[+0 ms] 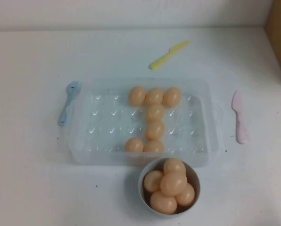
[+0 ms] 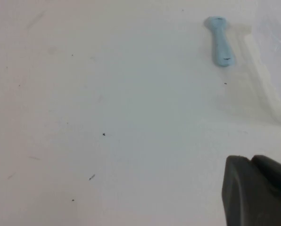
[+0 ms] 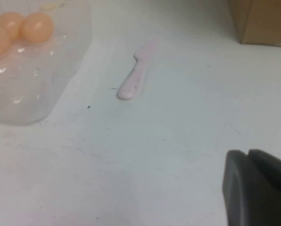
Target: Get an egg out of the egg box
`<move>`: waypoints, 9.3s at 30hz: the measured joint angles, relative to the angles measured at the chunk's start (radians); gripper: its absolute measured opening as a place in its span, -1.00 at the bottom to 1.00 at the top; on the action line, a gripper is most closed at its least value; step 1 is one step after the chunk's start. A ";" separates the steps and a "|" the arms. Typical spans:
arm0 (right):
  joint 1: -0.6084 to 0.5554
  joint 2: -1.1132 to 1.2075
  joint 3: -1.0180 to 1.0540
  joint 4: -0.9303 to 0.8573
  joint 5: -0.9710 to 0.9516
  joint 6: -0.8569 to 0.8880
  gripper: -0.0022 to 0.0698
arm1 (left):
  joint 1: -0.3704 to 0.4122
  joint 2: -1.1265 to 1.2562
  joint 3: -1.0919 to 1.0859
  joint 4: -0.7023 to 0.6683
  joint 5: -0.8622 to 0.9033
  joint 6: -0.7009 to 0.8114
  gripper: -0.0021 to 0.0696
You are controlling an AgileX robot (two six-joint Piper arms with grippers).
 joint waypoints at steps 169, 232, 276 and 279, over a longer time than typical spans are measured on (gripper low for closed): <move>0.383 2.253 -2.094 -0.028 0.704 0.015 0.19 | 0.000 0.000 0.000 0.000 0.002 0.000 -0.96; 0.383 2.329 -2.235 -0.056 0.776 0.078 -0.63 | 0.000 0.000 0.000 0.000 0.002 0.000 -0.96; 0.383 2.442 -2.332 -0.041 0.809 0.125 0.29 | 0.000 0.000 0.000 0.000 0.002 0.000 -0.96; 0.383 2.456 -2.332 -0.045 0.802 0.142 0.29 | 0.000 0.000 0.000 0.000 0.002 0.000 -0.96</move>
